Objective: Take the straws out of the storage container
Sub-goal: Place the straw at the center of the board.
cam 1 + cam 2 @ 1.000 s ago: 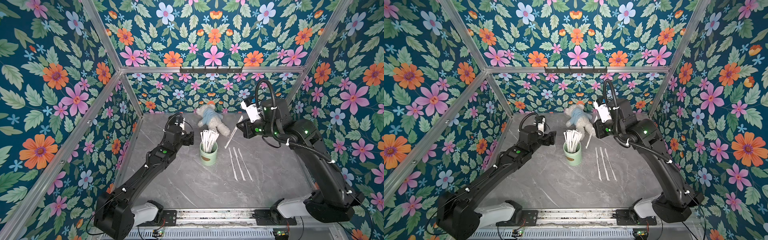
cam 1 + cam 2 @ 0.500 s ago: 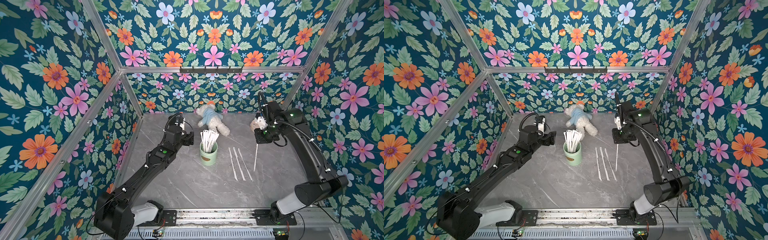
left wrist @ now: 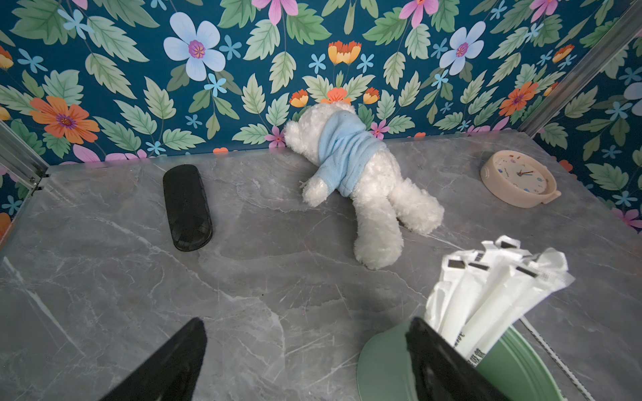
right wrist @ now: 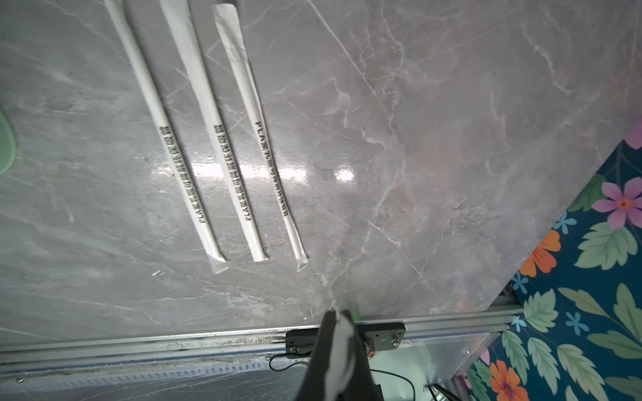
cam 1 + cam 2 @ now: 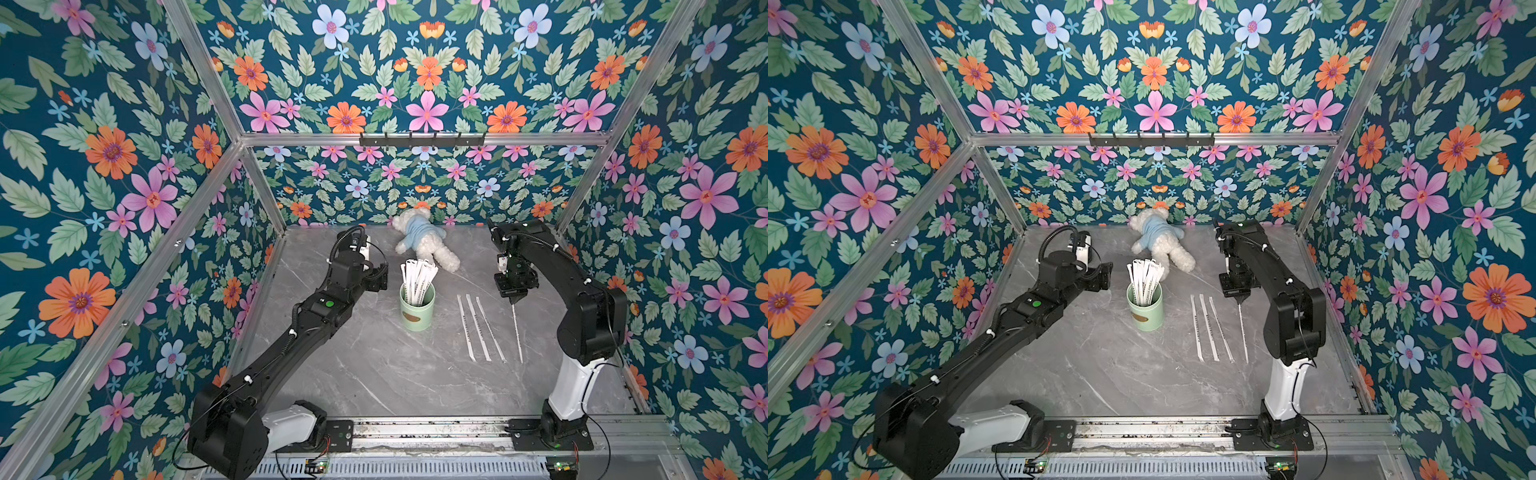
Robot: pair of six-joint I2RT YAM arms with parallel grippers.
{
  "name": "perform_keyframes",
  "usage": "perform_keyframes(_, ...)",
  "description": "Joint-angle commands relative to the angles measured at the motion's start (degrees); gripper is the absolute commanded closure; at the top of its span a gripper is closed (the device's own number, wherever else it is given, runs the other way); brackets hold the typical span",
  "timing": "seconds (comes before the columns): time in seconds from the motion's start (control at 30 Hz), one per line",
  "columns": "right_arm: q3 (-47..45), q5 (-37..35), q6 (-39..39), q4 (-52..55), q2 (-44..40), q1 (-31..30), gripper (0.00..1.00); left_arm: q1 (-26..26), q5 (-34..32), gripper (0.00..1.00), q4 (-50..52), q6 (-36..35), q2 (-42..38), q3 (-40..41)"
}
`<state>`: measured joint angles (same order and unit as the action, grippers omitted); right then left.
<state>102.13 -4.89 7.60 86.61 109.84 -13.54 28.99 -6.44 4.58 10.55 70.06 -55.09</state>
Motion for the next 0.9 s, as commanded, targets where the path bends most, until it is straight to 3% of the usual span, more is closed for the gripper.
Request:
perform_keyframes(0.0,0.65,-1.06,0.15,0.94,1.80,0.22,0.95,0.10,-0.02,0.08,-0.27,-0.26,0.07,0.13)
perform_keyframes(0.6,9.33,-0.04,-1.09,1.64,14.31,0.53,0.94,0.36,-0.42,0.08,-0.18,-0.59,-0.01,0.12)
perform_keyframes(0.87,11.49,-0.04,-1.25,1.89,17.75,0.57,0.87,0.36,-0.68,0.08,-0.18,-0.61,0.07,0.07)
